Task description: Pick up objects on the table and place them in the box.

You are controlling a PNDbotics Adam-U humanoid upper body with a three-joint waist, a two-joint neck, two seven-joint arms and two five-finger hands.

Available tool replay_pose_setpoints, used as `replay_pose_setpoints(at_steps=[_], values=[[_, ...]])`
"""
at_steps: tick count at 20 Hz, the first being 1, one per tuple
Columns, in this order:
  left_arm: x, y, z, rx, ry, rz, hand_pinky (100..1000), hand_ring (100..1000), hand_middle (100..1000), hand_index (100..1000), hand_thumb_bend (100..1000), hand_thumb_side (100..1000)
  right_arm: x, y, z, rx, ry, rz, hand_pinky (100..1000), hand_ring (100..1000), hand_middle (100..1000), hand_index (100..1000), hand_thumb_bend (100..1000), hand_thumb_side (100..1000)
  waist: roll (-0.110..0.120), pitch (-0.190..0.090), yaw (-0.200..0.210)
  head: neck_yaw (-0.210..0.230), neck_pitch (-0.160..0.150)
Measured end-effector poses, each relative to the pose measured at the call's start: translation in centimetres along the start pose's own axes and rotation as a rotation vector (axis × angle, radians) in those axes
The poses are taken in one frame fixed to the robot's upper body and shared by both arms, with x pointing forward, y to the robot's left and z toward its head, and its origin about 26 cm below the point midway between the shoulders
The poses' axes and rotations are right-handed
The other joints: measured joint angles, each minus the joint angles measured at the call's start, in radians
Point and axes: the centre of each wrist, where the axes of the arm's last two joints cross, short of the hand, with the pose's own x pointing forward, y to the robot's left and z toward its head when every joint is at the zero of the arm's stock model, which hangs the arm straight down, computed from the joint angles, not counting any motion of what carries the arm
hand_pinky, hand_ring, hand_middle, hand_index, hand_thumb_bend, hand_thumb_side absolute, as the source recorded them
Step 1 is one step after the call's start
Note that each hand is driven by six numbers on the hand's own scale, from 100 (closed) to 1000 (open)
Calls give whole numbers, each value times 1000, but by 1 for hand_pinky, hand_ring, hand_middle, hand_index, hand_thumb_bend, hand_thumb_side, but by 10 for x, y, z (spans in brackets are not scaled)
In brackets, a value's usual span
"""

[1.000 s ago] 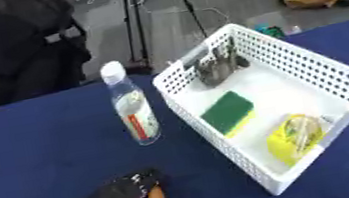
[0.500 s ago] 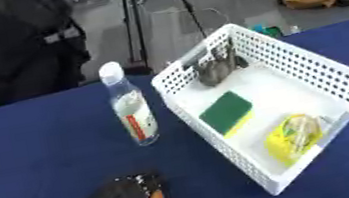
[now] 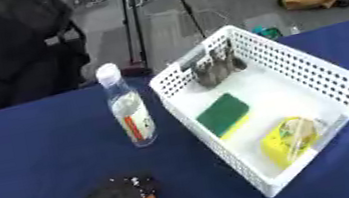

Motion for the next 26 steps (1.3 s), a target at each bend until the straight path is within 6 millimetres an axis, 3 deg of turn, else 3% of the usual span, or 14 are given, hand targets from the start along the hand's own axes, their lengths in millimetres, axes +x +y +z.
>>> replay_pose_setpoints(at_steps=[4, 16, 22, 26], values=[[-2, 9, 4, -2, -5, -7, 100, 610, 754, 779, 100, 219, 0, 0, 0, 1, 0, 0, 661, 525, 501, 664, 100, 822, 0, 0, 0, -1, 0], [-4, 63, 22, 94, -37, -28, 100, 608, 746, 777, 100, 226, 0, 0, 0, 3, 3, 1, 662, 525, 501, 664, 100, 819, 0, -4, 6, -5, 0], [-6, 79, 23, 120, -50, -55, 100, 616, 754, 772, 100, 209, 0, 0, 1, 5, 4, 2, 662, 526, 501, 665, 100, 815, 1, -10, 9, -6, 0], [-9, 100, 21, 162, -76, -102, 100, 619, 758, 773, 100, 200, -1, -1, 2, 9, 9, 5, 662, 526, 501, 665, 100, 812, 5, -23, 12, -7, 0]])
